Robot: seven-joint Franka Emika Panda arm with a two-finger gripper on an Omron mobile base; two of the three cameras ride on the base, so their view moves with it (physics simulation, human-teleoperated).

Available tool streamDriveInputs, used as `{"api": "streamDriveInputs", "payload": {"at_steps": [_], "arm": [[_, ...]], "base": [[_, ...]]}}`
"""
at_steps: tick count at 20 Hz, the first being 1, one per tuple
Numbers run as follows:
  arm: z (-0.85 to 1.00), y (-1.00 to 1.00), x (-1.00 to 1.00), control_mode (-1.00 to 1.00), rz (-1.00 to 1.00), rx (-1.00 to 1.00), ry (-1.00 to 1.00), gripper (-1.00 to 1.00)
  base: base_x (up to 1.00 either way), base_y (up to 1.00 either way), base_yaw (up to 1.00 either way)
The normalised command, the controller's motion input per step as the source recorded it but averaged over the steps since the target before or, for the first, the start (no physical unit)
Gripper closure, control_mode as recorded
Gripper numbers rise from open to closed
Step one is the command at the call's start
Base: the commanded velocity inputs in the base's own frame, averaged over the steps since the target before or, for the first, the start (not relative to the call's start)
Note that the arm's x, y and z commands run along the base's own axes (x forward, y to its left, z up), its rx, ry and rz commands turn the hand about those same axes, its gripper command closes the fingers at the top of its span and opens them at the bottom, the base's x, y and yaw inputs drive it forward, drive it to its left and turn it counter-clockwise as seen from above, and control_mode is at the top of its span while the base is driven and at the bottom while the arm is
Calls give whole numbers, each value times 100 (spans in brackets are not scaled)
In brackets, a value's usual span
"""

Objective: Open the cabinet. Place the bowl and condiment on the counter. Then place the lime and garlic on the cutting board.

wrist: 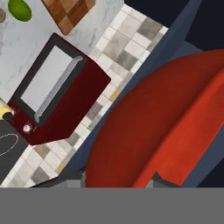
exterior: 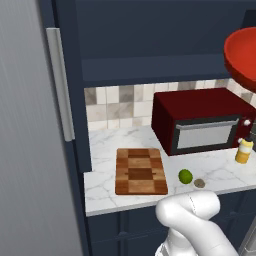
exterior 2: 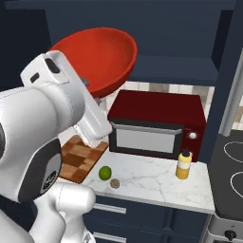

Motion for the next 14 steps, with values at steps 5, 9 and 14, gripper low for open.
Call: {"api": "streamDriveInputs", "payload": {"at_steps": [5, 9, 14], "arm": [[-20, 0, -71, -100, 12, -5, 11, 100], [-60, 12, -26, -100, 23, -12, 23, 100], [-68, 27, -1, -100, 20, -13, 24, 100]], "base": [[0, 0, 0], [0, 0, 0], [0, 0, 0]]}}
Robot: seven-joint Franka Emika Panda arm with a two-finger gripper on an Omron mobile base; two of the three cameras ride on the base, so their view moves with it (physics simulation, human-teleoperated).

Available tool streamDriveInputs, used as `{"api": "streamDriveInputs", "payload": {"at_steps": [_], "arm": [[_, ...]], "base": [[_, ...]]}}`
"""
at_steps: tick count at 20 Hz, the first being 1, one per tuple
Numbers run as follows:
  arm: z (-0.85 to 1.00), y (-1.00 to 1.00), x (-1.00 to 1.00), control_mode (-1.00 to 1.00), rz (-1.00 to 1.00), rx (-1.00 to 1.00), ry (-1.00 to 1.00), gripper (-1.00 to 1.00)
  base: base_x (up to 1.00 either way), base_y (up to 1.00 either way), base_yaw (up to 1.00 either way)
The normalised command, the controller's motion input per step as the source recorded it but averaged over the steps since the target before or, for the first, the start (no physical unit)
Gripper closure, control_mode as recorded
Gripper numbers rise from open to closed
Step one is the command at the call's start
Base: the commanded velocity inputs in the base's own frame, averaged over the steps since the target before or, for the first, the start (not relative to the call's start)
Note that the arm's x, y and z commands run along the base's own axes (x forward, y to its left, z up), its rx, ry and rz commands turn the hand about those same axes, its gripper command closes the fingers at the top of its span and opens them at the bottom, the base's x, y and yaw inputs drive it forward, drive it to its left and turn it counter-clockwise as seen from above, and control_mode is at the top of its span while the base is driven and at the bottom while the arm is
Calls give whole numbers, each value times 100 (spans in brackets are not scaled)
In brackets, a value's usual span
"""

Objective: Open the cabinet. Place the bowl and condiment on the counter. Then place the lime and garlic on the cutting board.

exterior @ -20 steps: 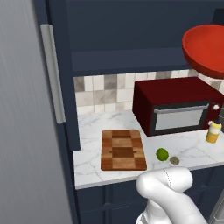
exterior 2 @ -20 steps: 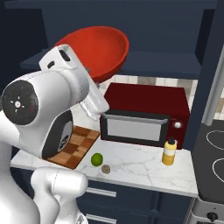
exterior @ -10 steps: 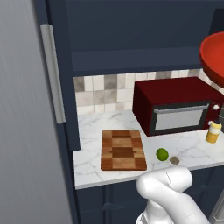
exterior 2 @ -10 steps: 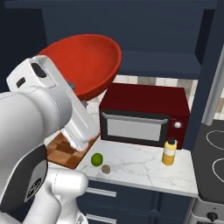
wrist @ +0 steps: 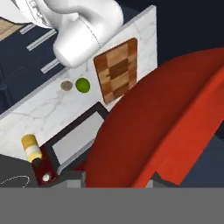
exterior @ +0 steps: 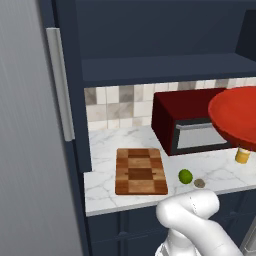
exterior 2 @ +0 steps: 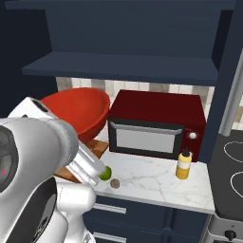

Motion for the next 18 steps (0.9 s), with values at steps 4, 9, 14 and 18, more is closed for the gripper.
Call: {"api": "streamDriveInputs", "payload": {"at_steps": [4, 9, 14, 18], "arm": [[-58, 10, 9, -100, 10, -9, 26, 100], [-52, 1, 18, -100, 3, -7, 30, 100], [-38, -14, 13, -100, 0, -1, 31, 100], [-18, -49, 15, -100, -2, 0, 17, 100]], "base": [[0, 0, 0], [0, 0, 0], [0, 0, 0], [0, 0, 0]]}}
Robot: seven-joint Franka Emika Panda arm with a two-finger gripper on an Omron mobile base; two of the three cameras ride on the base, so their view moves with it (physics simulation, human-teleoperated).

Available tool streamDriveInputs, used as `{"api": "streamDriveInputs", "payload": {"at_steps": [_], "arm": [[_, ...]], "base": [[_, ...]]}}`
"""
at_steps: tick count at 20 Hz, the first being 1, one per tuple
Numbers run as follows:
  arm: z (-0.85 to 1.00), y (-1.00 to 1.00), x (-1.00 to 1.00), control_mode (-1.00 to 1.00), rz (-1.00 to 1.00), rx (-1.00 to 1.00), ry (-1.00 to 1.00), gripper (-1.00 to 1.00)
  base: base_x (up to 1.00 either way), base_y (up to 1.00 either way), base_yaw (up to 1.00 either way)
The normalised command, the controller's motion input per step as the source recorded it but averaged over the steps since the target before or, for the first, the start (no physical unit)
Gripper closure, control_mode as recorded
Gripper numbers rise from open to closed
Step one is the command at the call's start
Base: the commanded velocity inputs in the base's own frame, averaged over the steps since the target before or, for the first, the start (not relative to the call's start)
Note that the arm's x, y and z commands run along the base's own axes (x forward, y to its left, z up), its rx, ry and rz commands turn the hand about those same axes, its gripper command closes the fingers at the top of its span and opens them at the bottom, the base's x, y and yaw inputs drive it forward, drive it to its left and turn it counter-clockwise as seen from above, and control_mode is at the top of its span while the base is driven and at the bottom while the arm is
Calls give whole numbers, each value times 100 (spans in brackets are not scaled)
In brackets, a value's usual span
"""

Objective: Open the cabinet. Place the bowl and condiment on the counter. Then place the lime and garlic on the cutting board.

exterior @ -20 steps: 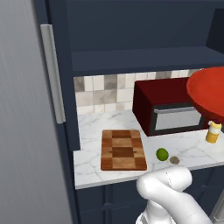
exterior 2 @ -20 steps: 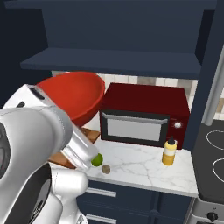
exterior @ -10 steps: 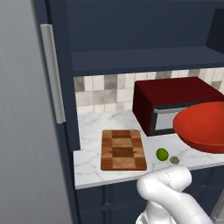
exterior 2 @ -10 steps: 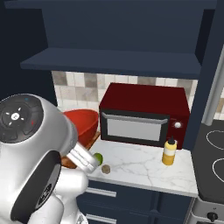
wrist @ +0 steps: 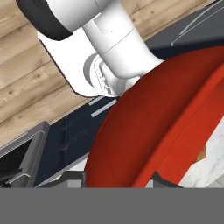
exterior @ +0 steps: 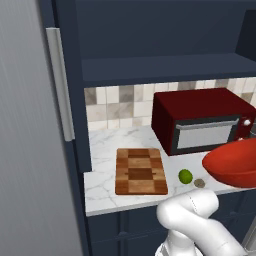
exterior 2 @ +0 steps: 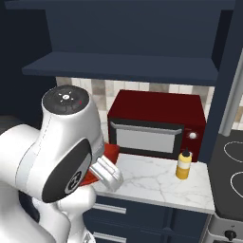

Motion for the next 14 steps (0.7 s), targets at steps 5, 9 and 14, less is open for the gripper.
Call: {"api": "streamDriveInputs", "payload": {"at_steps": [5, 9, 14], "arm": [[-6, -50, 9, -100, -7, 0, 0, 100], [-17, -7, 0, -100, -15, 0, 0, 100], [-18, 36, -1, -100, -20, 0, 0, 100]], "base": [[0, 0, 0], [0, 0, 0], [0, 0, 0]]}}
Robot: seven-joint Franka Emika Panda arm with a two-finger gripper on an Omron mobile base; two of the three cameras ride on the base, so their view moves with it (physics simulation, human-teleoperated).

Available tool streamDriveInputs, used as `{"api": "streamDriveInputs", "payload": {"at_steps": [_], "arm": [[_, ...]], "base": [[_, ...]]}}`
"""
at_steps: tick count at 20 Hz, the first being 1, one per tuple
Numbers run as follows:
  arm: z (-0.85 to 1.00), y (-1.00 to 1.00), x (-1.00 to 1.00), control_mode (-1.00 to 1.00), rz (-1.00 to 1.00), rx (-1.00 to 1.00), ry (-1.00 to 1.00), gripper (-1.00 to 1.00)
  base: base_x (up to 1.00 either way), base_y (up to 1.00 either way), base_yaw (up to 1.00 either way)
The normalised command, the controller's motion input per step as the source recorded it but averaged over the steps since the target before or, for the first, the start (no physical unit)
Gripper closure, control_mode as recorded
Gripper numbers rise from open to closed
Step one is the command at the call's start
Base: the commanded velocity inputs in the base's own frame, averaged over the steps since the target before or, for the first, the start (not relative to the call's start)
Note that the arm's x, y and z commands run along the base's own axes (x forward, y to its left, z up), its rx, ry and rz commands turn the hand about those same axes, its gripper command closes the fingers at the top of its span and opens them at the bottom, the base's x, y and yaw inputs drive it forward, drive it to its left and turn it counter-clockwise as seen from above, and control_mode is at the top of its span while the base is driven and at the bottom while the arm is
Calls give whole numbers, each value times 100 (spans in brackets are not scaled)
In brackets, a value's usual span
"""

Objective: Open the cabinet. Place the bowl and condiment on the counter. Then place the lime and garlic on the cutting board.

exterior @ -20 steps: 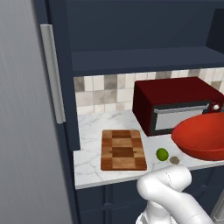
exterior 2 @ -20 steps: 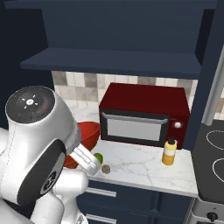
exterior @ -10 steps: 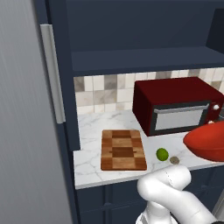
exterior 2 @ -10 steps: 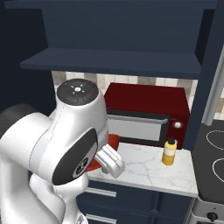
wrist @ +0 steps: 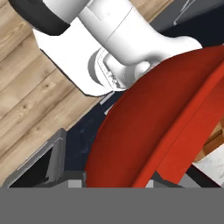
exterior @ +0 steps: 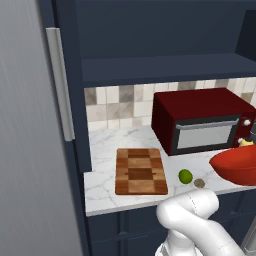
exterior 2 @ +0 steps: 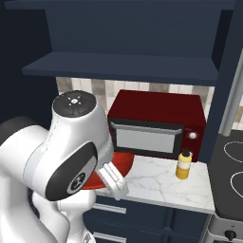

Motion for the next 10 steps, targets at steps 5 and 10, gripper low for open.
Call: {"api": "streamDriveInputs", "payload": {"at_steps": [5, 10], "arm": [[-12, 20, 5, -100, -22, 0, 0, 100], [-6, -6, 12, -100, -14, 3, 0, 100]], "base": [[0, 0, 0], [0, 0, 0]]}}
